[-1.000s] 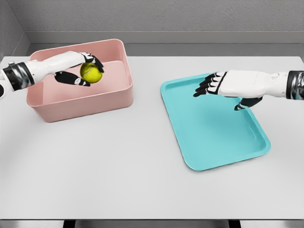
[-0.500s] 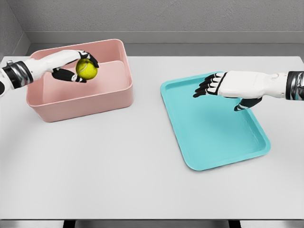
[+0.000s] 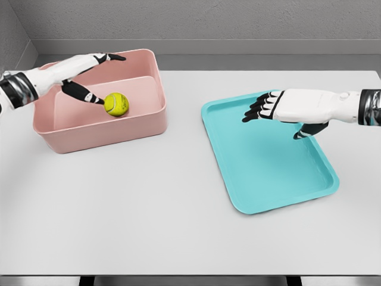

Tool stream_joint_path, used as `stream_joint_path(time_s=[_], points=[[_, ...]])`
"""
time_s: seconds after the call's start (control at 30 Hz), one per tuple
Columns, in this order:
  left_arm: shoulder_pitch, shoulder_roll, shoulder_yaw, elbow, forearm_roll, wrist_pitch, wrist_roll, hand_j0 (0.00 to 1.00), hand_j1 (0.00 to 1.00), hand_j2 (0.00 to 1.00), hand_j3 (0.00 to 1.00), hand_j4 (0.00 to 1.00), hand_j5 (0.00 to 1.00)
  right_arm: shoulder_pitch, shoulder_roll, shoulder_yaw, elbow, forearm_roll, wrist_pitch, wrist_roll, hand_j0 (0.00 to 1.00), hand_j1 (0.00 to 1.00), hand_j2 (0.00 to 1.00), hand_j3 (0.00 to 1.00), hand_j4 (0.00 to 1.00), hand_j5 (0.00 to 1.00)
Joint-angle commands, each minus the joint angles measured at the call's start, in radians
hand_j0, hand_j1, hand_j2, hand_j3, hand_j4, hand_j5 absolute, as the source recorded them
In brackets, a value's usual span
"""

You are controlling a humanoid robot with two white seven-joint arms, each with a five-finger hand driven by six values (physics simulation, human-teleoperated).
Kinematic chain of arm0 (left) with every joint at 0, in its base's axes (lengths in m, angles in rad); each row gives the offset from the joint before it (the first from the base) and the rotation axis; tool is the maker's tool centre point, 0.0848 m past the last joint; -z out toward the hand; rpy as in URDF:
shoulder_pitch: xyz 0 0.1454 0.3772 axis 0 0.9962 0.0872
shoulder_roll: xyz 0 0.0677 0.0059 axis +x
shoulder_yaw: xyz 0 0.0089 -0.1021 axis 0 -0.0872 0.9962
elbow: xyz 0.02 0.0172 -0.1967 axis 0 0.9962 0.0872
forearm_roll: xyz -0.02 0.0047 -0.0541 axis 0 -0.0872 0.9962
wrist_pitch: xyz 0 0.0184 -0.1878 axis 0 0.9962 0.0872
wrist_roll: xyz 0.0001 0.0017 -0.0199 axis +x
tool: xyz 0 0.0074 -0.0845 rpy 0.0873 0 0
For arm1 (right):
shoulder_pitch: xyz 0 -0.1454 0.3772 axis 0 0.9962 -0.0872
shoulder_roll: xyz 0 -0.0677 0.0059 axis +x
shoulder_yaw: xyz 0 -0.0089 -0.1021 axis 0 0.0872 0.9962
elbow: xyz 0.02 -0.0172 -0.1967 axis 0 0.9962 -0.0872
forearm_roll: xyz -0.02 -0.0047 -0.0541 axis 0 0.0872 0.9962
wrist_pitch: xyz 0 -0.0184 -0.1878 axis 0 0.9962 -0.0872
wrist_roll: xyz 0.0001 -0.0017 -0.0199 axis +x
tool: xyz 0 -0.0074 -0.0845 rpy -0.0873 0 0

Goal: Put the tennis from the blue tray into the pink basket with both arms

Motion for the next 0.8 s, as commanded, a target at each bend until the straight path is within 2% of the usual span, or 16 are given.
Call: stream_joint_path(time_s=[0.0, 0.13, 0.27, 0.33, 0.47, 0.57, 0.67, 0.77], points=[[0.002, 0.019, 0.009, -0.067, 0.030, 0.002, 0.001, 1.00, 1.00, 1.00, 1.00, 1.00, 1.00, 0.000, -0.004, -0.002, 0.000, -0.006, 0.002, 0.000, 1.00, 1.00, 1.00, 1.00, 1.00, 1.00], [0.055, 0.095, 0.008, -0.189, 0.100, 0.002, 0.001, 1.00, 1.00, 1.00, 1.00, 1.00, 1.00, -0.002, -0.001, -0.002, 0.000, -0.007, 0.002, -0.002, 1.00, 1.00, 1.00, 1.00, 1.00, 1.00], [0.080, 0.132, 0.008, -0.249, 0.169, 0.002, 0.001, 1.00, 1.00, 1.00, 1.00, 1.00, 1.00, 0.000, 0.001, -0.001, 0.000, -0.010, 0.002, 0.000, 1.00, 1.00, 1.00, 1.00, 1.00, 1.00], [0.110, 0.161, 0.008, -0.285, 0.205, 0.002, 0.004, 1.00, 1.00, 1.00, 1.00, 1.00, 1.00, 0.000, 0.001, -0.001, 0.000, -0.012, 0.002, 0.000, 1.00, 1.00, 1.00, 1.00, 1.00, 1.00], [0.164, 0.192, 0.009, -0.354, 0.238, 0.002, 0.012, 1.00, 1.00, 1.00, 1.00, 1.00, 1.00, 0.000, 0.001, -0.001, 0.000, -0.010, 0.002, 0.000, 1.00, 1.00, 1.00, 1.00, 1.00, 1.00], [0.225, 0.249, 0.009, -0.423, 0.267, 0.002, 0.012, 1.00, 1.00, 1.00, 1.00, 1.00, 1.00, 0.000, 0.001, -0.001, 0.000, -0.012, 0.002, 0.000, 1.00, 1.00, 1.00, 1.00, 1.00, 1.00], [0.256, 0.287, 0.009, -0.450, 0.269, 0.002, 0.013, 1.00, 1.00, 1.00, 1.00, 1.00, 1.00, 0.000, 0.001, -0.001, 0.000, -0.010, 0.002, 0.000, 1.00, 1.00, 1.00, 1.00, 1.00, 1.00], [0.261, 0.299, 0.009, -0.463, 0.270, 0.002, 0.015, 1.00, 1.00, 1.00, 1.00, 1.00, 1.00, 0.000, 0.001, -0.001, 0.000, -0.012, 0.002, 0.000, 1.00, 1.00, 1.00, 1.00, 1.00, 1.00]])
